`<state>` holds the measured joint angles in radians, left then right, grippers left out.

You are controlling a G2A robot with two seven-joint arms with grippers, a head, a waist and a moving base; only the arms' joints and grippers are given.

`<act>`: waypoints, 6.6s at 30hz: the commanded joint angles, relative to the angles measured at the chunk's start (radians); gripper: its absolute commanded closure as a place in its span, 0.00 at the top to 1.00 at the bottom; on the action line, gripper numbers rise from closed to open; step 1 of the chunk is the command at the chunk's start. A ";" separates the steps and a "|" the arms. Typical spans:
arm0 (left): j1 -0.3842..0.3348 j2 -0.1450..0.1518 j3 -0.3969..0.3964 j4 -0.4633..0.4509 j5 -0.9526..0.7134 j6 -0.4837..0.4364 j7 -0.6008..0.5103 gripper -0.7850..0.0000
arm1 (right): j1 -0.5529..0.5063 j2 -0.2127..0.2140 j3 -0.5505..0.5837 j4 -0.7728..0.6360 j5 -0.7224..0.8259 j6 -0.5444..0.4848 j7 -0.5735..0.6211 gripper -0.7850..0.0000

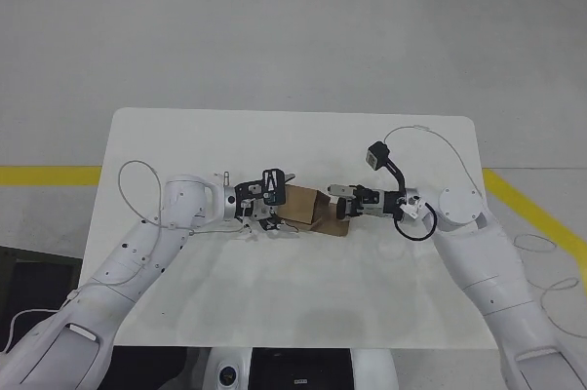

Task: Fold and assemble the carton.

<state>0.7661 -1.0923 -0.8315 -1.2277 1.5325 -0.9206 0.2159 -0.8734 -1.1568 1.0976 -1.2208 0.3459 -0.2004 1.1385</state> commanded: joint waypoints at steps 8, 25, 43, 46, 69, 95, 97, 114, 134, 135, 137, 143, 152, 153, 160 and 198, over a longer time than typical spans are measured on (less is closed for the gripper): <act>0.002 -0.001 -0.005 -0.004 0.000 -0.007 -0.001 1.00 | 0.078 -0.013 -0.049 0.051 -0.039 -0.048 0.024 1.00; 0.009 -0.002 -0.014 -0.007 0.006 -0.011 -0.006 1.00 | 0.192 -0.051 -0.164 0.167 -0.017 -0.076 0.157 1.00; 0.015 -0.002 -0.023 -0.013 0.012 -0.014 -0.011 1.00 | 0.137 -0.064 -0.173 0.121 0.048 -0.042 0.047 1.00; 0.017 -0.001 -0.027 -0.014 0.012 -0.014 -0.011 1.00 | 0.119 -0.064 -0.167 0.107 0.054 -0.040 0.015 1.00; 0.045 0.008 -0.064 -0.033 -0.031 -0.046 -0.072 1.00 | 0.053 -0.095 -0.195 0.108 0.094 -0.066 -0.164 1.00; 0.061 0.008 -0.076 -0.023 -0.043 -0.027 -0.097 1.00 | 0.038 -0.107 -0.167 0.119 0.138 -0.063 -0.106 1.00; 0.059 0.007 -0.075 -0.020 -0.046 -0.022 -0.099 1.00 | 0.036 -0.102 -0.158 0.103 0.115 -0.050 -0.102 1.00; 0.049 -0.004 -0.075 0.024 -0.095 -0.009 -0.102 1.00 | -0.124 -0.007 0.071 -0.185 -0.077 0.161 -0.045 1.00; 0.040 -0.005 -0.086 0.011 -0.103 -0.026 -0.090 1.00 | -0.217 0.015 0.123 -0.244 -0.098 0.181 -0.065 1.00; 0.040 -0.005 -0.085 0.011 -0.102 -0.026 -0.090 1.00 | -0.225 0.016 0.126 -0.244 -0.097 0.175 -0.066 1.00; 0.038 -0.006 -0.083 0.010 -0.099 -0.025 -0.090 1.00 | -0.238 0.019 0.131 -0.235 -0.099 0.168 -0.072 1.00; 0.037 -0.007 -0.082 0.011 -0.095 -0.024 -0.089 1.00 | -0.241 0.016 0.115 -0.187 -0.067 0.125 -0.079 1.00; 0.037 -0.008 -0.083 0.011 -0.091 -0.026 -0.089 1.00 | -0.205 0.002 0.069 -0.068 -0.004 0.042 -0.076 1.00; 0.037 -0.008 -0.084 0.011 -0.090 -0.026 -0.089 1.00 | -0.201 0.001 0.067 -0.056 0.002 0.032 -0.073 1.00; 0.040 -0.008 -0.083 0.006 -0.086 -0.027 -0.090 1.00 | -0.173 -0.011 0.039 0.023 0.074 -0.038 -0.048 1.00; 0.048 -0.010 -0.085 -0.005 -0.067 -0.022 -0.090 1.00 | -0.012 -0.092 -0.088 0.182 0.295 -0.224 0.013 1.00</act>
<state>0.8137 -1.1018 -0.9166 -1.2325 1.4655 -0.9429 0.1265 -0.8878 -1.2477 1.0113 -1.0401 0.6386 -0.4234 1.1523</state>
